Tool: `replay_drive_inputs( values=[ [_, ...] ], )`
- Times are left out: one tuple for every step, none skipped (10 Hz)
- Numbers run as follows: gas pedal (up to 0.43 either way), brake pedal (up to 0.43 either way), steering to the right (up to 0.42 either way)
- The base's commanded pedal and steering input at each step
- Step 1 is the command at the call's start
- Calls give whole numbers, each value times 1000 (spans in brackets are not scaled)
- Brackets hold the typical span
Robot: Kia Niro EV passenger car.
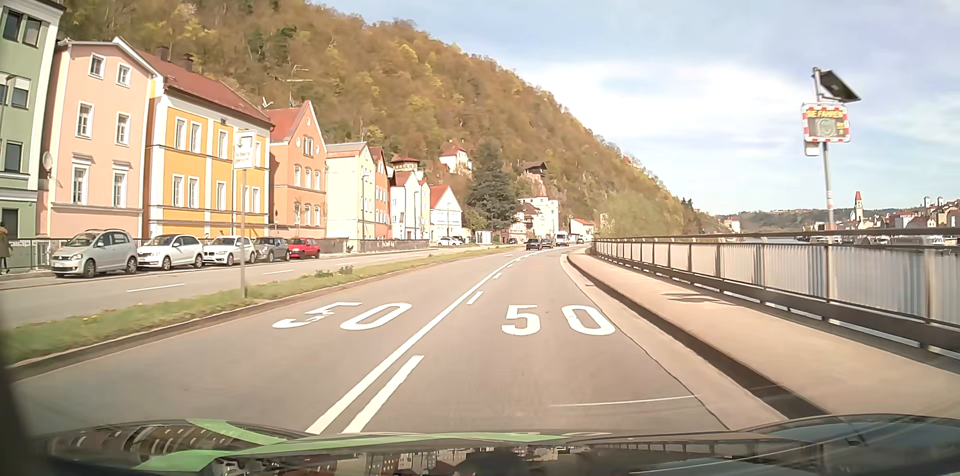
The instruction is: Follow the waypoints while adhering to traffic rules and regulations
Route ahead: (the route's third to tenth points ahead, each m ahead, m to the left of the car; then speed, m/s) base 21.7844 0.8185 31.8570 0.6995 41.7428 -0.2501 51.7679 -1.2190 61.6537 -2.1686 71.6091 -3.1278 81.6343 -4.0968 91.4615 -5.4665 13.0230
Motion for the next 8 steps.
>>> replay_drive_inputs(
  values=[
    [79, 0, 4],
    [79, 0, 4],
    [79, 0, 3],
    [79, 0, 3],
    [79, 0, 3],
    [79, 0, 3],
    [79, 0, 3],
    [79, 0, 3]
  ],
)
